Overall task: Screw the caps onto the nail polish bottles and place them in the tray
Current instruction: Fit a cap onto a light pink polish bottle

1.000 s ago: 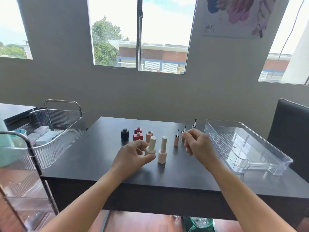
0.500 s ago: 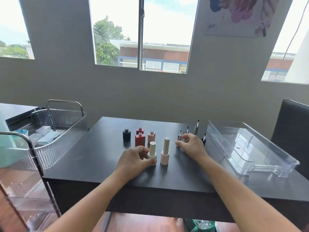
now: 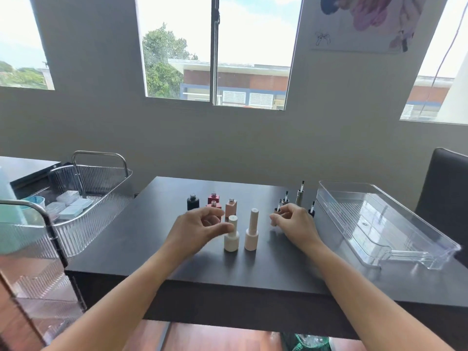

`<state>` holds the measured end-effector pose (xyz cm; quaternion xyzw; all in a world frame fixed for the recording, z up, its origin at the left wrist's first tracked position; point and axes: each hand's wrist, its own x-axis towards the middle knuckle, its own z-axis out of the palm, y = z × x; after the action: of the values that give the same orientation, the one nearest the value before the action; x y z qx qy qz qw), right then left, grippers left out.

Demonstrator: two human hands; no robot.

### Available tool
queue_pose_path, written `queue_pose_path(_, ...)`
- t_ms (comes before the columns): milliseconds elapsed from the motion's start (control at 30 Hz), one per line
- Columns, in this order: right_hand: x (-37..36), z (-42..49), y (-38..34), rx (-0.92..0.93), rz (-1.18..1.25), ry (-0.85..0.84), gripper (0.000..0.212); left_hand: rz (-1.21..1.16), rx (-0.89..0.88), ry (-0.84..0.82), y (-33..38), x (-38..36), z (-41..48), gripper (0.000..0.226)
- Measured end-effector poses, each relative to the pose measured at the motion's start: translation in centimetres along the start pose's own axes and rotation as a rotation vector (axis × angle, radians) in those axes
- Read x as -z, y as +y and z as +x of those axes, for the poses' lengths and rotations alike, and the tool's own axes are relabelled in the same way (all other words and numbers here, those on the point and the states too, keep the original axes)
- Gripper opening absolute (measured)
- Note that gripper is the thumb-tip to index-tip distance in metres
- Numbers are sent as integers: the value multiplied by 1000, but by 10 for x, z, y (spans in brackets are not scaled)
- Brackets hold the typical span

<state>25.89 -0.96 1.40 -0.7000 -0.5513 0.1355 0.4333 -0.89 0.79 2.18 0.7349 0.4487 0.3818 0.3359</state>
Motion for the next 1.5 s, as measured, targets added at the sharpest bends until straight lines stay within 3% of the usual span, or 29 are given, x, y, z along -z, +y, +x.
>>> queue_pose_path(100, 5, -10, 3, 9, 61, -4, 10, 28, -52, 100, 7, 15, 19, 55)
queue_pose_path(233, 11, -22, 2, 39, 130, 11, 11, 380, -86, 242, 7, 15, 50, 27)
queue_pose_path(467, 23, -38, -7, 95, 203, 3, 9, 949, -62, 108, 9, -11, 88, 58)
queue_pose_path(700, 34, -42, -17, 123, 234, -12, 7, 1127, 0, 13, 11, -32, 99, 67)
queue_pose_path(967, 40, -43, -20, 95, 243, -7, 5, 917, 30, 86, 17, -37, 99, 38)
queue_pose_path(1100, 44, -41, -25, 94, 255, -23, 5, 467, 25, 220, 37, -19, 94, 25)
queue_pose_path(1267, 54, -38, -43, 143, 240, 33, 12, -48, -65, 160, 63, 7, 70, 22)
queue_pose_path(1367, 58, -41, -63, 215, 277, 52, 19, -98, -102, 111, 63, 12, 53, 25)
queue_pose_path(1500, 54, -49, -83, 300, 178, 68, 10, -93, -151, 114, 56, 10, 36, 31)
